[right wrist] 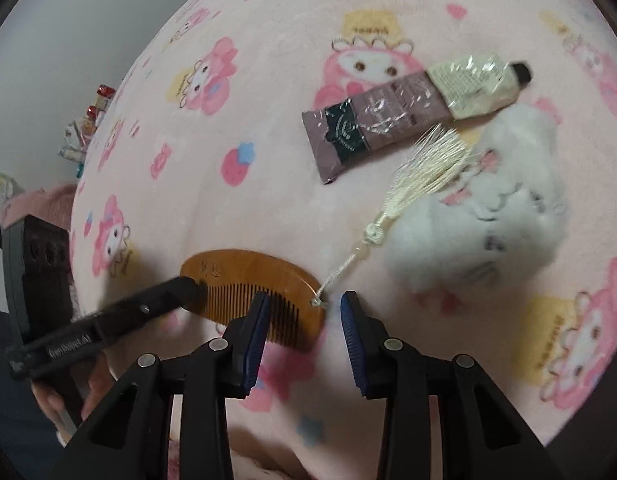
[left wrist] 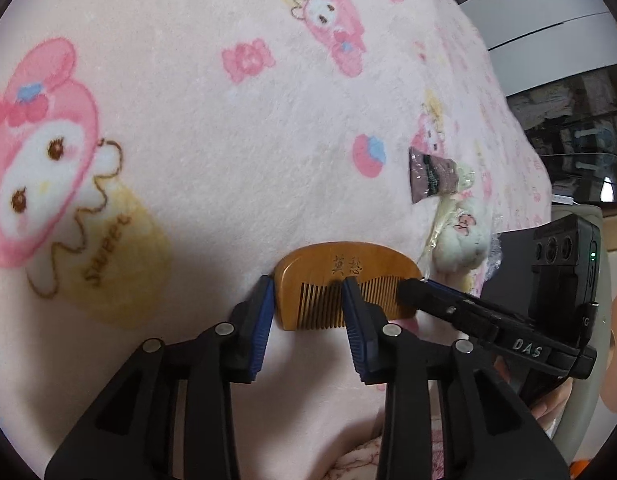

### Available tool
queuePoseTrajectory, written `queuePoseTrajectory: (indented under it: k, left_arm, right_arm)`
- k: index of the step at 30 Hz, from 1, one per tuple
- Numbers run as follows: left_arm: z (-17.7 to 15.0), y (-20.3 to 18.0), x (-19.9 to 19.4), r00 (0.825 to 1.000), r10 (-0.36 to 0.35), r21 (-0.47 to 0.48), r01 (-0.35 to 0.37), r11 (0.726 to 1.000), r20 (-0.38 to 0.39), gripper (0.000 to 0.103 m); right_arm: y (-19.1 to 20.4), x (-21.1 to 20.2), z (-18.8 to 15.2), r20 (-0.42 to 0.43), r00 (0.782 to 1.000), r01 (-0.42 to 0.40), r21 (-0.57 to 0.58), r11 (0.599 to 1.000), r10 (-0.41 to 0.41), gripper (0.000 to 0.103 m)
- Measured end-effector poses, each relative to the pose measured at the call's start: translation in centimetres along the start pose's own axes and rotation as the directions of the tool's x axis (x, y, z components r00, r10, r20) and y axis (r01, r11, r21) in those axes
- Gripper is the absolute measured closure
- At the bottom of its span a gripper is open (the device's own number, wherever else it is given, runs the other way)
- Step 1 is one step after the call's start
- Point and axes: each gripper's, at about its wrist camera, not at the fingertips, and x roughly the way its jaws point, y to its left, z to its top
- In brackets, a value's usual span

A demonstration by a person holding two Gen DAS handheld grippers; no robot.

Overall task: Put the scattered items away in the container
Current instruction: 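Carry the comb with the right gripper over the box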

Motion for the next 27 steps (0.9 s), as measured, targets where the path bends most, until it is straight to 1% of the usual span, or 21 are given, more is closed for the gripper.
queuePoseTrajectory:
  k: [1, 3, 5, 7, 9, 10, 13, 14, 17, 20, 24, 25, 27]
  left_arm:
    - [-0.2, -0.6, -0.3, 1.000, 0.002, 0.013, -0.002, 1.000, 0.006, 0.071]
    - [-0.6, -1.8, -1.5, 0.999, 0.022, 0.058, -0.024, 0.998, 0.028, 0.073]
    - [-1.2, -3.1, -2.8, 0.999, 0.015, 0.104, -0.019, 0.994, 0.040, 0.074]
    - [-1.9, -4.7, -4.4, 0.999, -0.010, 0.144, 0.002, 0.990, 0.052, 0.074]
    - [-2.9, -6.5, -5.9, 0.997, -0.046, 0.191, 0.034, 0.981, 0.061, 0.074]
    - [-3.4, -7.6, -6.6, 0.996, -0.058, 0.219, 0.042, 0.975, 0.068, 0.074]
    - [-4.9, -11.0, -8.1, 0.993, -0.093, 0.301, 0.068, 0.951, 0.069, 0.074]
    - [-5.4, -12.4, -8.2, 0.993, -0.102, 0.327, 0.074, 0.942, 0.067, 0.074]
    - [-6.9, -16.7, -8.2, 0.991, -0.130, 0.414, 0.102, 0.905, 0.041, 0.074]
    - [-8.1, -21.2, -7.3, 0.987, -0.158, 0.485, 0.132, 0.865, 0.013, 0.074]
    - [-10.1, -27.7, -5.9, 0.980, -0.199, 0.575, 0.166, 0.801, -0.005, 0.074]
    - [-10.5, -29.1, -5.5, 0.978, -0.210, 0.592, 0.176, 0.787, -0.012, 0.074]
    - [-11.1, -31.9, -4.6, 0.973, -0.230, 0.622, 0.199, 0.757, -0.031, 0.074]
  right_arm:
    - [0.0, 0.1, -0.1, -0.002, 1.000, -0.005, 0.004, 1.000, 0.005, 0.071]
    - [0.3, -0.8, -0.6, 0.038, 0.999, -0.022, 0.007, 1.000, 0.021, 0.071]
    - [0.4, -2.4, -1.3, 0.068, 0.996, -0.053, 0.011, 0.999, 0.052, 0.071]
    - [0.9, -4.9, -2.2, 0.119, 0.991, -0.069, 0.003, 0.998, 0.068, 0.072]
    - [1.5, -8.3, -3.8, 0.182, 0.980, -0.080, -0.019, 0.997, 0.082, 0.074]
    - [2.1, -9.4, -3.7, 0.203, 0.976, -0.082, -0.019, 0.996, 0.084, 0.074]
    - [1.6, -14.0, -6.3, 0.277, 0.959, -0.051, -0.022, 0.998, 0.055, 0.074]
    - [0.5, -16.1, -7.3, 0.300, 0.953, -0.046, -0.018, 0.999, 0.049, 0.074]
    - [-0.5, -19.4, -9.8, 0.361, 0.933, -0.026, 0.014, 1.000, 0.019, 0.074]
    - [-2.7, -23.2, -12.1, 0.428, 0.904, 0.001, 0.054, 0.999, -0.024, 0.074]
    - [-6.8, -28.0, -15.5, 0.521, 0.850, 0.024, 0.117, 0.993, -0.082, 0.074]
    - [-7.5, -28.7, -16.1, 0.533, 0.841, 0.022, 0.128, 0.992, -0.088, 0.074]
    - [-9.8, -30.6, -17.5, 0.567, 0.817, 0.016, 0.160, 0.987, -0.105, 0.074]
